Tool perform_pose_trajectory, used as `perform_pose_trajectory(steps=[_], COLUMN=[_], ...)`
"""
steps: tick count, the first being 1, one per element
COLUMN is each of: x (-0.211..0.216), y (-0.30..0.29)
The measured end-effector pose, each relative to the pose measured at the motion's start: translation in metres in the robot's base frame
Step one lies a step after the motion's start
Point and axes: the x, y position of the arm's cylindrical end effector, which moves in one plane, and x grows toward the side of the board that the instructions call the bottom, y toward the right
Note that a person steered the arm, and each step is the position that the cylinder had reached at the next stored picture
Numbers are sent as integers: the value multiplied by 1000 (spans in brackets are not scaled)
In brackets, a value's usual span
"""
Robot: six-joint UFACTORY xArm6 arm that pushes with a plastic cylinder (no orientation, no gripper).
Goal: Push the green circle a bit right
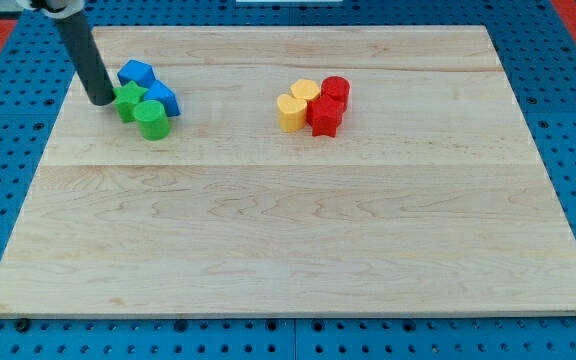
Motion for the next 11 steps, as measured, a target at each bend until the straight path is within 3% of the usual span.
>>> perform_pose_trajectory(steps=[2, 4, 7, 11], x=[-2, 3, 57, 67], y=[28, 3, 0, 132])
